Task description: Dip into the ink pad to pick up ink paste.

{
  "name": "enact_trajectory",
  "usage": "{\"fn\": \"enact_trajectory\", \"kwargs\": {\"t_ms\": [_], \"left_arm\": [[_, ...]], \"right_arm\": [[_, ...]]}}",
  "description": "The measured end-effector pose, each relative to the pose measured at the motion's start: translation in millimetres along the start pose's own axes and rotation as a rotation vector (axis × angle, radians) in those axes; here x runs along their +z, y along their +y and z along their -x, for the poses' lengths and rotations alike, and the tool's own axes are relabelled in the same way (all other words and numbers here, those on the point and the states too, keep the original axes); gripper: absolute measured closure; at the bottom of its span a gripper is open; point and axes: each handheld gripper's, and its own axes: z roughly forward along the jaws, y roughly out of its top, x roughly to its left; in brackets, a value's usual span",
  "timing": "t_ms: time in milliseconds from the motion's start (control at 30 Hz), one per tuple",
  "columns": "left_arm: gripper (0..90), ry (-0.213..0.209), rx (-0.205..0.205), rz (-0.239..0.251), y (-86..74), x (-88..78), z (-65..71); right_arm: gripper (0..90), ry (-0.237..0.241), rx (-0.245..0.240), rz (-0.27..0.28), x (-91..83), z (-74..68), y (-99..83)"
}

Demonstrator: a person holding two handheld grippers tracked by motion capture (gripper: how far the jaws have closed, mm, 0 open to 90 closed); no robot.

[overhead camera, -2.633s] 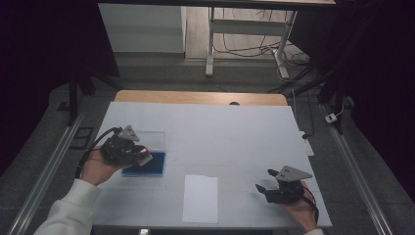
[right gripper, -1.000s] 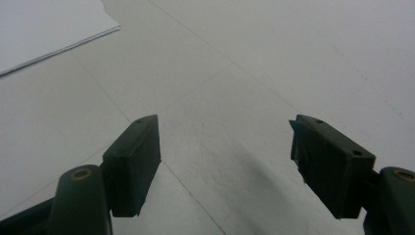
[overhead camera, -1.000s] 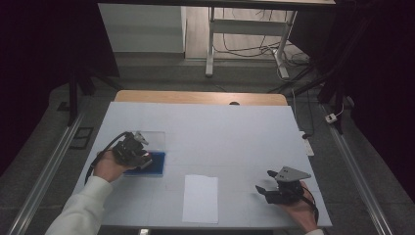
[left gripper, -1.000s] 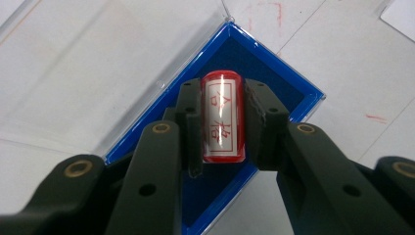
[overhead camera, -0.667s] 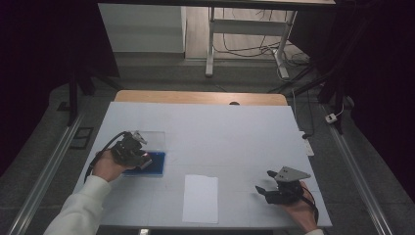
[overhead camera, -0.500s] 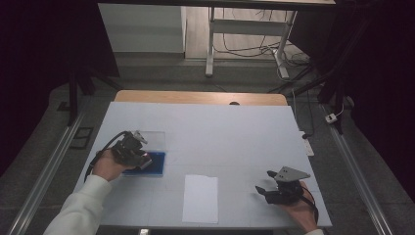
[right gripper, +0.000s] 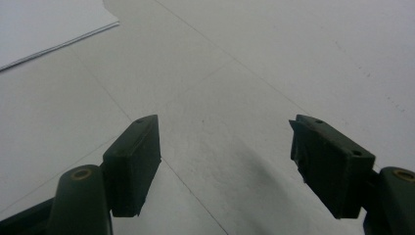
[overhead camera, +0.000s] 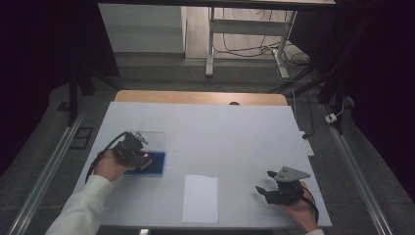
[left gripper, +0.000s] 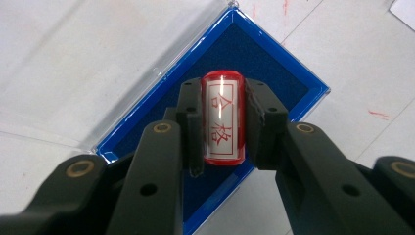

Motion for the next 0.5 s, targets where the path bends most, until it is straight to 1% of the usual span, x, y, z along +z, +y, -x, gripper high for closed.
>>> {"fn": "enact_trajectory", "kwargs": {"t_ms": [33,133,200,367,500], "left_arm": [[70.7,0.006,0.001,-0.007,0.9,0.2,1.0],[70.7,0.026,0.008,-0.006,1.7,1.2,5.0],[70.7,0.027,0.009,-0.002,1.2,1.6,5.3],[70.7,0.004,0.005,0.007,-0.4,1.8,1.1],[70.7,-0.025,-0.013,0.026,-3.8,2.0,-4.0]], "right_arm": [[26.5,-0.001,0.002,-0.001,0.0,0.0,0.0],[26.5,0.0,-0.002,-0.002,0.1,-0.2,0.0],[26.5,-0.001,-0.002,0.001,0.5,-0.7,0.0],[26.5,-0.001,-0.003,-0.004,1.2,-0.9,0.0],[26.5,0.0,-0.003,-0.006,1.5,-0.7,-0.2]]}}
